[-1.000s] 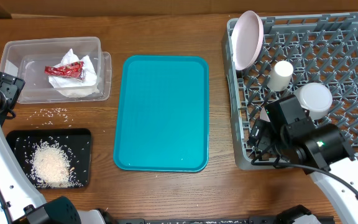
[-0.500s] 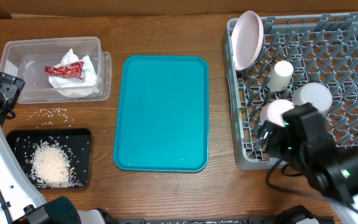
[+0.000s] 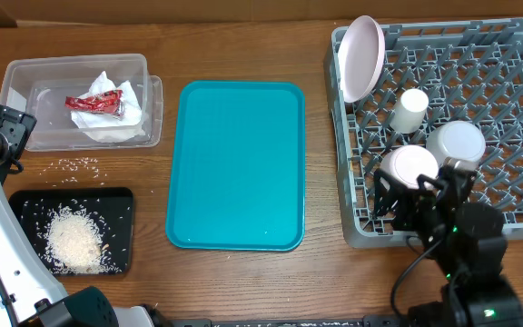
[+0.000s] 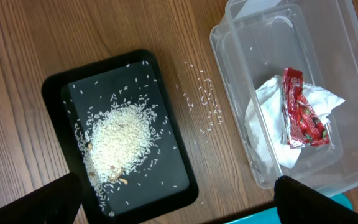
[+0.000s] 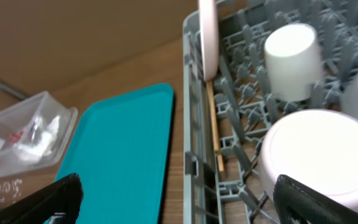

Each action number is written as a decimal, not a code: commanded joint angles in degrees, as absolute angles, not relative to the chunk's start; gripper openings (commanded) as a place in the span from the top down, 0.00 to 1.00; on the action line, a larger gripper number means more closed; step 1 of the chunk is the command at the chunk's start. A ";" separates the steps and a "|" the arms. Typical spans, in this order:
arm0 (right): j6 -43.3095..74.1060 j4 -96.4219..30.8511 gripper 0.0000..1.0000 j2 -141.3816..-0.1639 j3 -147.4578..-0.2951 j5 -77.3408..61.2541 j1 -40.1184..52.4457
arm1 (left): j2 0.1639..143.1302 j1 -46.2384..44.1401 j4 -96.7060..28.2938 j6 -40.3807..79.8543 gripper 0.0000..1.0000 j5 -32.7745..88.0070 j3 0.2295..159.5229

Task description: Sort waste into correct bins and load items into the dishwasher

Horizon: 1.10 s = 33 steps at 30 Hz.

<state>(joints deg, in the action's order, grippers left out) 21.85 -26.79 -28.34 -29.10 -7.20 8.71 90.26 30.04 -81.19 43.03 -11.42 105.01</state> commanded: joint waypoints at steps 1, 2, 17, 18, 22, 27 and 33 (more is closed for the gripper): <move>20.10 -19.57 0.00 -22.52 -20.91 -12.69 8.27 | 90.63 30.35 -81.17 42.19 0.00 -12.01 104.77; 20.12 -16.67 0.00 -20.73 -18.48 -13.08 8.27 | 90.63 30.35 -81.17 42.19 0.00 -12.01 104.77; 20.08 -1.13 0.00 -2.07 -2.83 -9.47 7.09 | 90.63 30.35 -81.17 42.19 0.00 -12.01 104.77; 20.05 -1.06 0.00 -1.74 -2.63 -9.28 6.98 | 90.63 30.35 -81.17 42.22 0.00 -12.01 104.77; 20.08 -1.04 0.00 -0.62 -1.56 -6.44 6.57 | 90.63 30.35 -81.17 42.19 0.00 -12.01 104.77; 19.81 0.30 0.00 -0.12 -0.47 -4.56 6.31 | 90.63 30.35 -81.17 42.19 0.00 -12.01 104.77; 18.52 -1.52 0.00 -0.12 -0.47 -4.56 4.54 | 90.63 30.35 -81.17 42.19 0.00 -12.01 104.77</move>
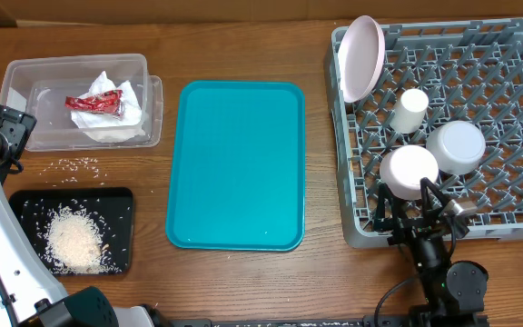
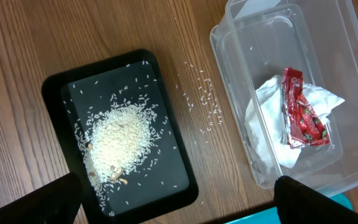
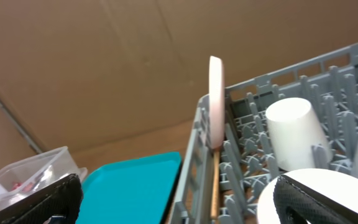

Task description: Sort waste into correct bins and load items into the dishwasher

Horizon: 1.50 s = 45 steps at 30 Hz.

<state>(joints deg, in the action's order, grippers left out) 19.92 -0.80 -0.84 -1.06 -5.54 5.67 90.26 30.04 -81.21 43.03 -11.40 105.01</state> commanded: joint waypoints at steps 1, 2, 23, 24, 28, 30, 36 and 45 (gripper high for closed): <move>18.06 -2.63 0.00 -0.12 -0.47 -4.62 3.95 | 90.63 30.35 -81.17 42.19 0.00 -12.01 104.77; 17.65 -3.57 0.00 -0.12 -0.47 -4.60 3.53 | 90.63 30.35 -81.17 42.19 0.00 -12.01 104.77; 1.34 -4.86 0.00 -0.12 -0.49 -2.00 0.64 | 90.63 30.35 -81.17 42.19 0.00 -12.01 104.77; 2.33 -4.86 0.00 -0.14 -0.49 -2.00 0.12 | 90.63 30.35 -81.17 42.19 0.00 -12.01 104.77; 4.62 -4.86 0.00 -0.12 -0.49 -2.00 -2.13 | 90.63 30.35 -81.17 42.19 0.00 -12.01 104.77; 4.56 -4.86 0.00 -0.12 -0.47 -1.98 -3.40 | 90.63 30.35 -81.17 42.19 0.00 -12.01 104.77; 4.56 -4.84 0.00 -0.14 -0.47 -2.02 -4.29 | 90.63 30.35 -81.17 42.19 0.00 -12.01 104.77; 2.55 -4.86 0.00 -0.14 -0.47 -1.34 -4.25 | 90.63 30.35 -81.17 42.22 0.00 -12.01 104.77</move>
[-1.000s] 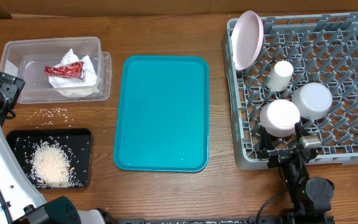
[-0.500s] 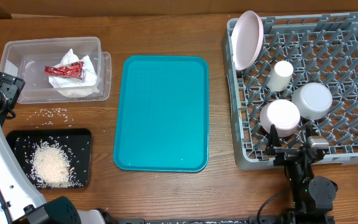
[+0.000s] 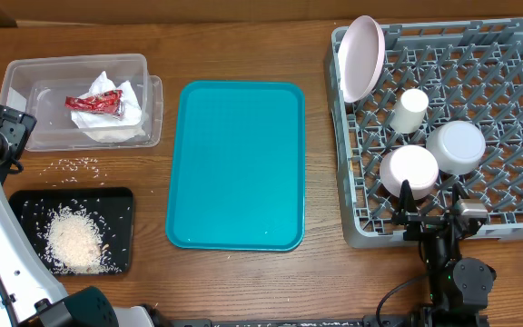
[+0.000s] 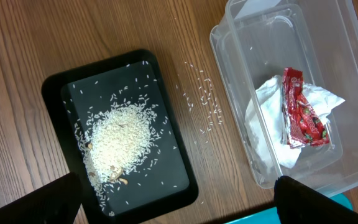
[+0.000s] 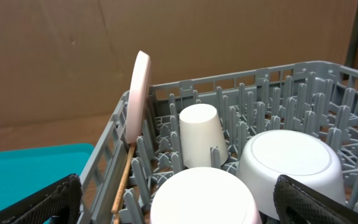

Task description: Sort waste into correct bins and load items into the dishwasher

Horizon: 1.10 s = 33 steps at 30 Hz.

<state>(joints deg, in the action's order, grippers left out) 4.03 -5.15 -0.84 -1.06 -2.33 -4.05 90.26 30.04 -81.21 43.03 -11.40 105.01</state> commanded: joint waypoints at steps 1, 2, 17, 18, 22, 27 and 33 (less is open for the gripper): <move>1.50 -4.86 0.00 -0.12 -0.47 -1.34 -4.25 | 90.63 30.35 -81.17 42.19 0.00 -12.01 104.77; 0.73 -4.86 0.00 -0.14 -0.47 -1.32 -4.25 | 90.63 30.35 -81.17 42.22 0.00 -12.01 104.77; -1.32 -4.80 0.00 -0.14 -0.47 -1.72 -4.25 | 90.63 30.35 -81.17 42.19 0.00 -12.01 104.77; -1.32 -4.80 0.00 -0.14 -0.47 -1.74 -4.23 | 90.63 30.35 -81.17 42.19 0.00 -12.01 104.77; -1.32 -4.80 0.00 -0.16 -0.47 -1.74 -4.23 | 90.63 30.35 -81.17 42.19 0.00 -12.01 104.77; -1.32 -4.80 0.00 -0.16 -0.47 -1.74 -4.23 | 90.63 30.35 -81.17 42.22 0.00 -12.01 104.77; -1.32 -4.80 0.00 -0.16 -0.47 -1.74 -4.23 | 90.63 30.35 -81.17 42.19 0.00 -12.01 104.77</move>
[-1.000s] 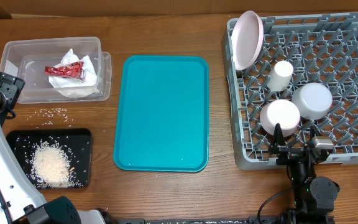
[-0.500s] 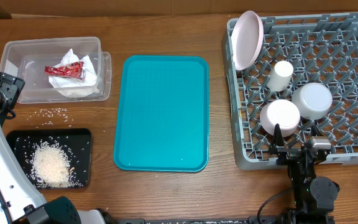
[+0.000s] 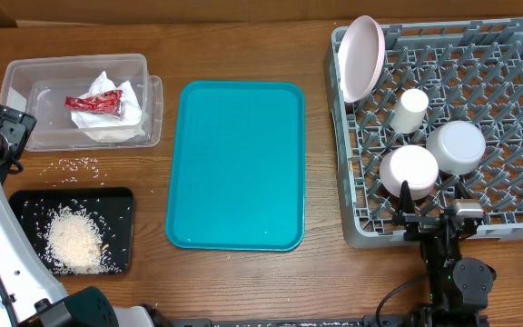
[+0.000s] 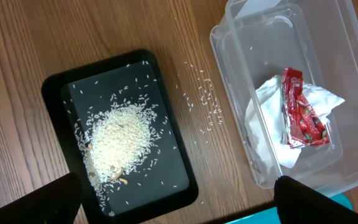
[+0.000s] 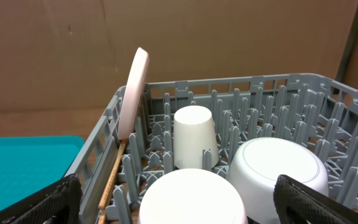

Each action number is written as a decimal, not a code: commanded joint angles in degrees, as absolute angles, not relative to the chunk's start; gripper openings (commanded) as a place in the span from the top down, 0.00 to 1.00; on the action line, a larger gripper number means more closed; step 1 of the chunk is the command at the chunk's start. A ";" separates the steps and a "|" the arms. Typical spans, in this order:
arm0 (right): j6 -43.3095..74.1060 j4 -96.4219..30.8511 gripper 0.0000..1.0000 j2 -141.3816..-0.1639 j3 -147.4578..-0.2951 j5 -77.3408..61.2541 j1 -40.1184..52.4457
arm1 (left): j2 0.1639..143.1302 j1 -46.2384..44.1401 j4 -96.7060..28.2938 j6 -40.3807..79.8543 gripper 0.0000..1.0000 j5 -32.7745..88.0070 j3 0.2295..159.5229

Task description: Sort waste into correct bins and load items into the dishwasher

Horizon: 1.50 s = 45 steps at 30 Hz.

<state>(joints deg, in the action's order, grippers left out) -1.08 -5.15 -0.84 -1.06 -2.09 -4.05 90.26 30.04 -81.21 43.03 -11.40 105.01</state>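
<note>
A grey dish rack (image 3: pixel 425 31) on the right holds an upright pink plate (image 3: pixel 361 56), a white cup (image 3: pixel 411 109) and two upturned white bowls (image 3: pixel 409 170) (image 3: pixel 456 145). My right gripper (image 3: pixel 434 218) stands open at the rack's front edge, facing the nearer bowl (image 5: pixel 194 196), nothing between its fingers. At the left, a clear bin (image 3: pixel 25 73) contains a red wrapper (image 3: pixel 95 102) on white tissue (image 4: pixel 263 124). Rice (image 3: pixel 73 241) lies heaped on a black tray (image 3: pixel 116 195). High above both, my left gripper (image 4: pixel 179 199) is open and empty.
A bare teal tray (image 3: pixel 237 163) lies in the middle of the wooden table. Loose rice grains (image 3: pixel 80 163) are scattered between bin and black tray. A wooden stick (image 5: pixel 112 180) leans inside the rack's left wall. Brown cardboard stands behind the table.
The right wrist has shifted very slightly, so the rack's contents sit a little differently in its view. Left arm, bins, tray and dishes are unchanged.
My right gripper was open over the rack's front left part, close above the nearer bowl. Then it was back at the rack's front edge, and later level there, looking across the dishes. The left arm stayed above the rice tray and bin throughout.
</note>
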 commanded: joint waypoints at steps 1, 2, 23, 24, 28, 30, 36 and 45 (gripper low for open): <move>-1.32 -4.80 0.00 -0.16 -0.47 -1.74 -4.23 | 90.63 30.35 -81.17 42.19 0.00 -12.01 104.77; -1.32 -4.80 0.00 -0.16 -0.47 -1.74 -4.23 | 90.63 30.35 -81.17 42.19 0.00 -12.01 104.77; -1.32 -4.80 0.00 -0.16 -0.47 -1.74 -4.23 | 90.63 30.35 -81.17 42.19 0.00 -12.01 104.77; -1.32 -4.80 0.00 -0.16 -0.47 -1.74 -4.23 | 90.63 30.35 -81.17 42.19 0.00 -12.01 104.77; -1.32 -4.80 0.00 -0.16 -0.47 -1.74 -4.23 | 90.54 30.35 -81.17 42.19 0.00 -12.01 104.77; -1.32 -4.80 0.00 -0.16 -0.47 -1.74 -4.23 | 90.26 30.35 -81.38 41.85 0.00 -12.27 104.77; -1.32 -4.80 0.00 -0.16 -0.47 -1.74 -4.23 | 87.00 30.13 -88.14 39.62 0.00 -12.10 104.71; -1.32 -4.80 0.00 -0.16 -0.47 -1.74 -4.23 | 76.93 23.09 -88.49 39.81 0.00 -18.28 100.18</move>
<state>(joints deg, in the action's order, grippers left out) -1.13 -5.13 -0.84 -1.06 -2.09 -4.05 80.44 26.02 -89.49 40.71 -14.37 102.35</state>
